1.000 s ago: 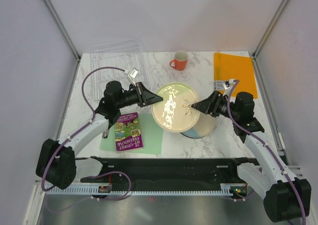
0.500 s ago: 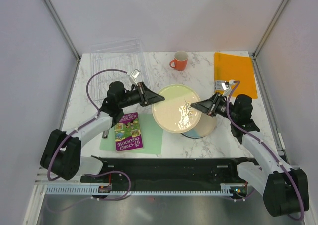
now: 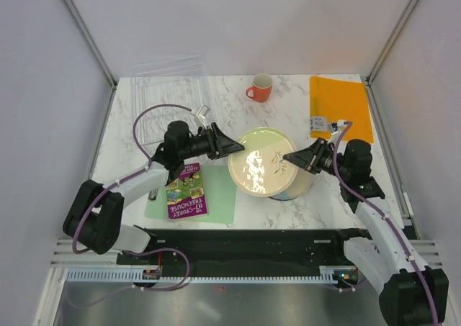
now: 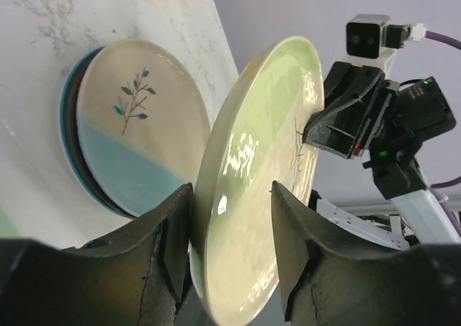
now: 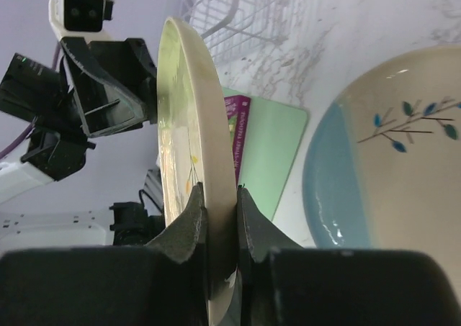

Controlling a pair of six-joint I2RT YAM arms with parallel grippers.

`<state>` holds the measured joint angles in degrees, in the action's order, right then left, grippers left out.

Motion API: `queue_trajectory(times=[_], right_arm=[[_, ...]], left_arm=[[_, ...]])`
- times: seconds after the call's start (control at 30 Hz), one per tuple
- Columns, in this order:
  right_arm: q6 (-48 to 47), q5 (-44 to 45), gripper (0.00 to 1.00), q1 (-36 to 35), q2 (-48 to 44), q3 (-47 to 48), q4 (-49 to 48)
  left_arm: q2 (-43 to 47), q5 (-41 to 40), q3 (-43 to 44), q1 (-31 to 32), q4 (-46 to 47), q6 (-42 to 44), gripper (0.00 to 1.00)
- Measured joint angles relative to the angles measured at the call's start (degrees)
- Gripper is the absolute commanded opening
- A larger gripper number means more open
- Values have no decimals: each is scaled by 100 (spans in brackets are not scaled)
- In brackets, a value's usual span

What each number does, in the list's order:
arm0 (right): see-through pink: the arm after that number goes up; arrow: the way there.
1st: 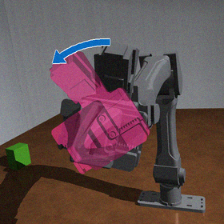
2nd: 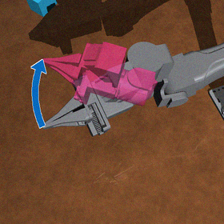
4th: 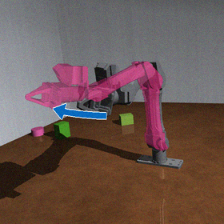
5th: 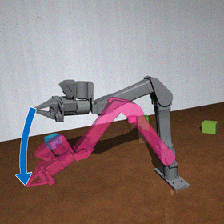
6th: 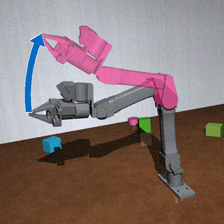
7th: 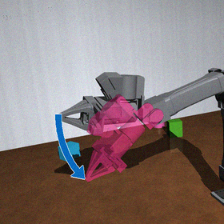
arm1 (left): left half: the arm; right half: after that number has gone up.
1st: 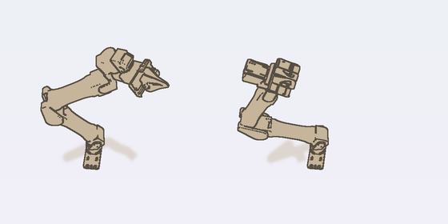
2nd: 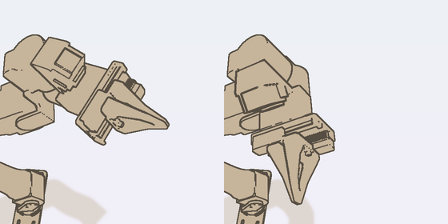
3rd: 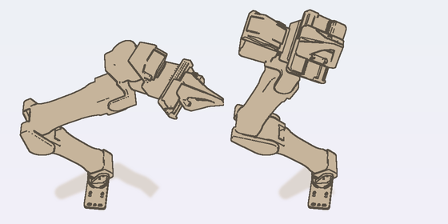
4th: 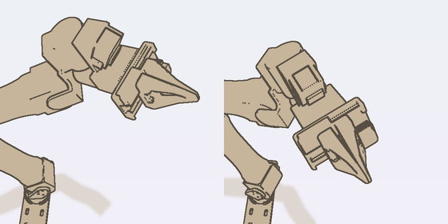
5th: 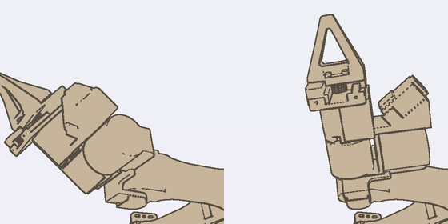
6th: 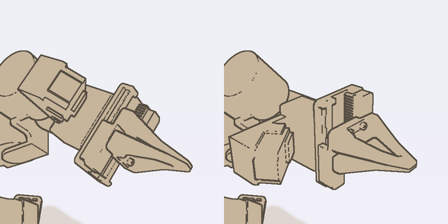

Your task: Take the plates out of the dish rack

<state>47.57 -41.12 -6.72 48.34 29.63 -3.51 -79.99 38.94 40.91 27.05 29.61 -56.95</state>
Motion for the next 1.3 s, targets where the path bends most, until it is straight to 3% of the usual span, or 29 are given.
queue_trajectory(times=[0.27, 0.47, 0.63, 0.9, 1.07, 1.3], right_arm=[[-704, 634, 0, 649, -190, 181, 1255], [-1134, 1067, 0, 894, -133, 247, 1926], [-1364, 1266, 0, 1049, 46, 275, 2192], [-1464, 1193, 1, 1182, 319, 275, 2227], [-1471, 1047, 12, 1224, 496, 275, 2173], [-1567, 802, 17, 1241, 855, 275, 2197]], left_arm=[[188, -758, 389, 7, -1471, 872, 55], [1034, -1440, 422, 7, -2236, 1340, 55], [1683, -1801, 365, 7, -2518, 1609, 55], [1864, -2024, 149, 7, -2776, 1729, 55], [1843, -2048, 85, 7, -2815, 1731, 55], [1840, -2055, -52, 7, -2824, 1731, 55]])
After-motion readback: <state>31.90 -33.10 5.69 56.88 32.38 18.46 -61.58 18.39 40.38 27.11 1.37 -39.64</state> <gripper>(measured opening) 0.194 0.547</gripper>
